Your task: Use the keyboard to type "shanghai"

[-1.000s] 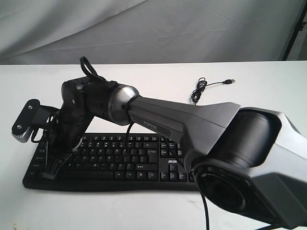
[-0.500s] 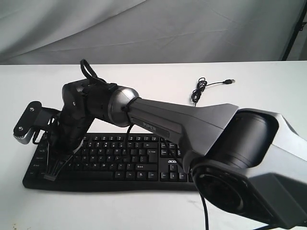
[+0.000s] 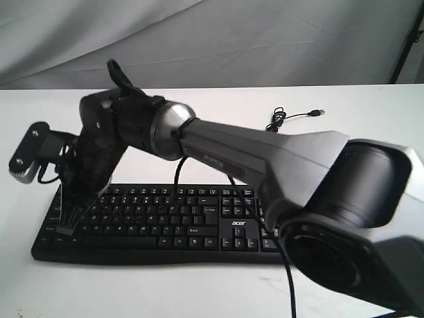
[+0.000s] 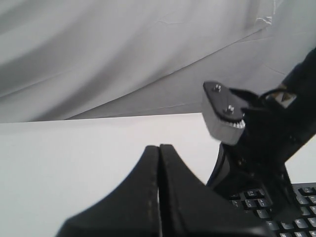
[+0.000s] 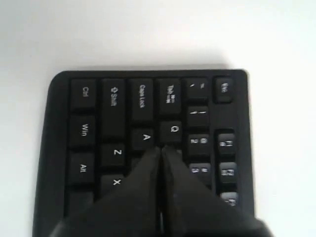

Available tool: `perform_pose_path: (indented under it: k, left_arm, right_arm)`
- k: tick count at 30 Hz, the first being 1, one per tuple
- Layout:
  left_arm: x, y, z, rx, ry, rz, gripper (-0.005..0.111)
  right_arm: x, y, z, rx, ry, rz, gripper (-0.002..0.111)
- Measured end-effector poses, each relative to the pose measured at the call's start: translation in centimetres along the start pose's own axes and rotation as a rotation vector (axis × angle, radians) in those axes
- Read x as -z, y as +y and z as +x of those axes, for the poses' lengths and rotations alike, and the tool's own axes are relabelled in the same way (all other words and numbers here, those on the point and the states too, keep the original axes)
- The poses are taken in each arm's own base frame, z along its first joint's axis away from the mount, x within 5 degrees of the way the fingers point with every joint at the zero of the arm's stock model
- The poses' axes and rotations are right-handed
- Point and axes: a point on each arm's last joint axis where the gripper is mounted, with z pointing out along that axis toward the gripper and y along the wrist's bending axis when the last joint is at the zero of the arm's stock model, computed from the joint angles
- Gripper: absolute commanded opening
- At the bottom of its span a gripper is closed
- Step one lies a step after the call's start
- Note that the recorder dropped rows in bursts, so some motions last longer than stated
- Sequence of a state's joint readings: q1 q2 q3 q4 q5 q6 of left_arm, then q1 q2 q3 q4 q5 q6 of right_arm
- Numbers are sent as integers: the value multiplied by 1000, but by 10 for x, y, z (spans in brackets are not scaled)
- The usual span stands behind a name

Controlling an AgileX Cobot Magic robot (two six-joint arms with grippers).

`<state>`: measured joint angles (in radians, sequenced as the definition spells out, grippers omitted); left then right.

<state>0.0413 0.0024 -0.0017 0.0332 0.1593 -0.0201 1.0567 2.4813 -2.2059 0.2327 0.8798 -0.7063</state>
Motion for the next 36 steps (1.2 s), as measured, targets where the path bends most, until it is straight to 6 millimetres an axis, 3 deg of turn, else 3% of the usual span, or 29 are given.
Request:
perform_pose_path:
  k: [4,7,15,24,28,36]
  left_arm:
    - [0,0,0,0,0,0,0]
    - [0,0,0,0,0,0,0]
    - [0,0,0,0,0,0,0]
    - [0,0,0,0,0,0,0]
    - [0,0,0,0,0,0,0]
    - [0,0,0,0,0,0,0]
  right_arm:
    - [31,-2,-12,14,-23,29,0]
    - [40,-2,-12,8,2,33,0]
    - [41,-3,28,-92,120,-3,0]
    - [49,-2,69,-194,113,37,0]
    - [42,2,78,-218,102,31,0]
    - [32,4,74,-226,9,20,0]
